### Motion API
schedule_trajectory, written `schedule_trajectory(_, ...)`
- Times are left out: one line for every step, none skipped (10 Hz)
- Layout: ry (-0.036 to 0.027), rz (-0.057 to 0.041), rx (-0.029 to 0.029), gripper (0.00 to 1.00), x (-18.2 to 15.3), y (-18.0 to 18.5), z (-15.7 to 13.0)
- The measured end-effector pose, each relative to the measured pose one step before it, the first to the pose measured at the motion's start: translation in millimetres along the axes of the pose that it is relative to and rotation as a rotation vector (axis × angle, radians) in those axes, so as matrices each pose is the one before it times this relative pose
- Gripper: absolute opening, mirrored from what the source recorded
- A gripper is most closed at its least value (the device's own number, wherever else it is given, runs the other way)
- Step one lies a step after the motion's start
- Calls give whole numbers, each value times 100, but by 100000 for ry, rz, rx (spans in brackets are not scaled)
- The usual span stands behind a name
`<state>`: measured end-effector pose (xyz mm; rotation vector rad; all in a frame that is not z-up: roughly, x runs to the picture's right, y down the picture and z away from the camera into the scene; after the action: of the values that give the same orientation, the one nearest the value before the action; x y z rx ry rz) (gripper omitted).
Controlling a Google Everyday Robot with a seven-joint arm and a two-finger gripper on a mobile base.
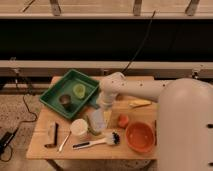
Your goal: Place towel in metal cup
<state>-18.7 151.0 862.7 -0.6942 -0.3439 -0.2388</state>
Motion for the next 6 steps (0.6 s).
schedule_trajectory(732, 1105, -606, 80, 426, 115, 444)
schedule_trajectory(476, 622, -458, 80, 166, 37, 332)
schedule_trajectory(404, 511, -600, 80, 96, 68, 358)
schedule_trajectory(351, 541, -660, 80, 54, 57, 421)
schedule_trajectory(232, 391, -416, 80, 134, 92, 174)
schedule_trajectory(332, 620, -752, 80, 248, 242, 193)
